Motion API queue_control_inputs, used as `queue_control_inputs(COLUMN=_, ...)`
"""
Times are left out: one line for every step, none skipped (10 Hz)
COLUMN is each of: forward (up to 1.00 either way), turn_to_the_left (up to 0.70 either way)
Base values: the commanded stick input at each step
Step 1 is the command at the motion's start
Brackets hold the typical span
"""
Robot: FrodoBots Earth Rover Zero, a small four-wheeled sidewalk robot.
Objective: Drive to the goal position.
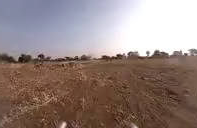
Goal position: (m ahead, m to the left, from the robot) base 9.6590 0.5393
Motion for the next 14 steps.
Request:
queue_control_inputs(forward=0.7, turn_to_the_left=-0.35)
queue_control_inputs(forward=0.7, turn_to_the_left=-0.35)
queue_control_inputs(forward=0.7, turn_to_the_left=-0.05)
queue_control_inputs(forward=0.7, turn_to_the_left=-0.01)
queue_control_inputs(forward=0.7, turn_to_the_left=0.0)
queue_control_inputs(forward=0.7, turn_to_the_left=0.0)
queue_control_inputs(forward=0.7, turn_to_the_left=0.0)
queue_control_inputs(forward=0.7, turn_to_the_left=0.0)
queue_control_inputs(forward=0.7, turn_to_the_left=0.0)
queue_control_inputs(forward=0.7, turn_to_the_left=0.0)
queue_control_inputs(forward=0.7, turn_to_the_left=0.0)
queue_control_inputs(forward=0.7, turn_to_the_left=0.0)
queue_control_inputs(forward=0.7, turn_to_the_left=0.0)
queue_control_inputs(forward=0.7, turn_to_the_left=0.0)
